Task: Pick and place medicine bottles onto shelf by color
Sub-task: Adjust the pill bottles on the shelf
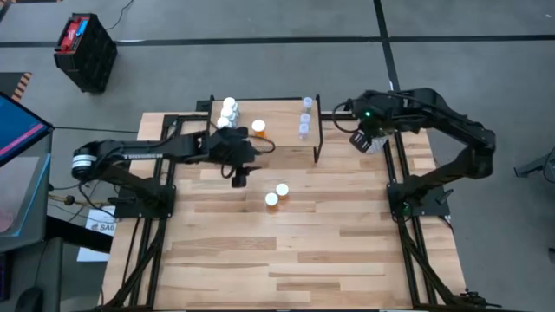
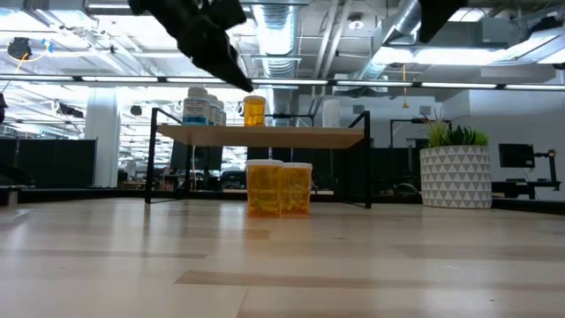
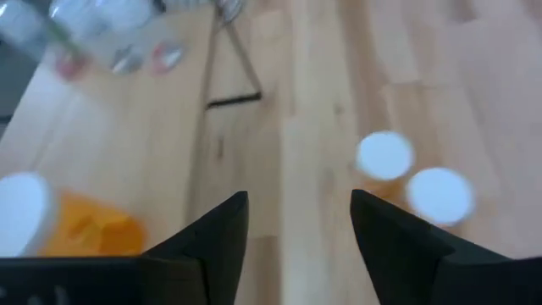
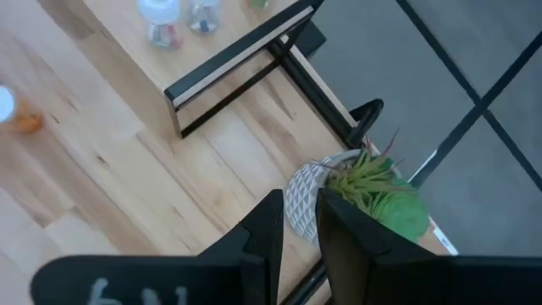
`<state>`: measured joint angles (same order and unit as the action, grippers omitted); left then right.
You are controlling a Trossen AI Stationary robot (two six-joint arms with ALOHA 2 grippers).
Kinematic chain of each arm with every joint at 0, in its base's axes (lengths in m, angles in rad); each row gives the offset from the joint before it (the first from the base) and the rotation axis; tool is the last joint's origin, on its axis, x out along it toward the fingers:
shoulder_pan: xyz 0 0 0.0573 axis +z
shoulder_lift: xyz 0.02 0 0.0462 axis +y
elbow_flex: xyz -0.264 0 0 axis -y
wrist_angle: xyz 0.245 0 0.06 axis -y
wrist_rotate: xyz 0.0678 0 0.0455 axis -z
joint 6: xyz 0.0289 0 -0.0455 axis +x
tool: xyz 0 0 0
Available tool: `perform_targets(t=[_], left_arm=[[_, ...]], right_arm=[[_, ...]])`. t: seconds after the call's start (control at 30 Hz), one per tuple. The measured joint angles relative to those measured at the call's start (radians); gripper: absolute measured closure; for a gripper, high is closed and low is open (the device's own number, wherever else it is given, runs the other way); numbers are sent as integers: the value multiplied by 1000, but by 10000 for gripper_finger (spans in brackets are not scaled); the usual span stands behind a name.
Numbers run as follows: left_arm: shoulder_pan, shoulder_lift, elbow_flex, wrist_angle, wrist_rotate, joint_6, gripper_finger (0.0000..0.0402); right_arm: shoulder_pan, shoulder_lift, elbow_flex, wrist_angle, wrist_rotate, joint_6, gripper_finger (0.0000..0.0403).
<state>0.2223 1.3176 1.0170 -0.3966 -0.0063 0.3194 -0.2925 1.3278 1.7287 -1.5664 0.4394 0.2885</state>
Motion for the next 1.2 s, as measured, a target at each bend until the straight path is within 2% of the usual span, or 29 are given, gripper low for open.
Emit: perform_targets(t=[0.33,0.53,0.9,1.13,1.2], left_arm=[[148,60,54,-19,2,22,308],[198,60,75,-10,2,41,346],[238,156,74,69,-16,84,369],[244,201,79,195,-90,119,370],[251,206,94,180,-107,122,370]], right_arm=[[47,12,0,3,-1,10,308],[65,47,0,4,0,-9,308],[62,94,1,4,7,-35,308],[62,91,-1,3,7,-35,308],[62,91,-1,3,7,-35,308]])
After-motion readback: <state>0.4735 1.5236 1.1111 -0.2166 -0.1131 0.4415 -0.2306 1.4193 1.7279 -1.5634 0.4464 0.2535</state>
